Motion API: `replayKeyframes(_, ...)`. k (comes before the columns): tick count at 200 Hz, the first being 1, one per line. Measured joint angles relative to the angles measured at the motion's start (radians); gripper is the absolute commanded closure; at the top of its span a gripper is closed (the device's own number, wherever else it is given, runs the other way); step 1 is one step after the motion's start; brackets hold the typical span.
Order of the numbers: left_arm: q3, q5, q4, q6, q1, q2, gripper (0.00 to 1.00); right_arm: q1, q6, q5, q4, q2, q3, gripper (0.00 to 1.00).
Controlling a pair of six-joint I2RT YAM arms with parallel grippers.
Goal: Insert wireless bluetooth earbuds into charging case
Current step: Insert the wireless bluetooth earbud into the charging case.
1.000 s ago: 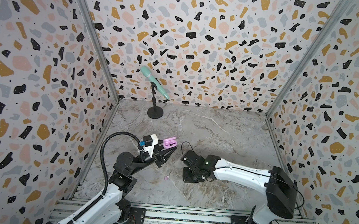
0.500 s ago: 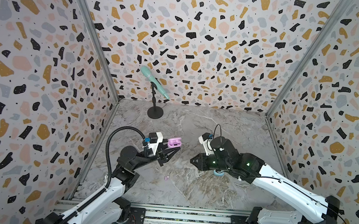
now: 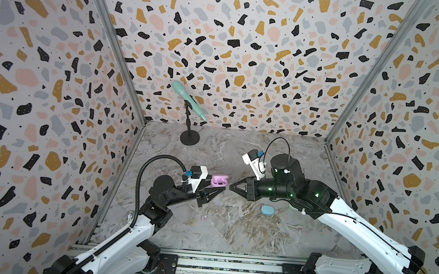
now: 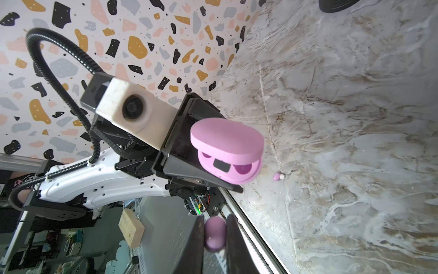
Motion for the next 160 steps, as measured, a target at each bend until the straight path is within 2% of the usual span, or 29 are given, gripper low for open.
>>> replayKeyframes(160,0.017,0.031,-0.079,0.067,-0.032,-0.048,0.93,-0.057,-0.007,-0.094,0.044,0.072,0.039,0.95)
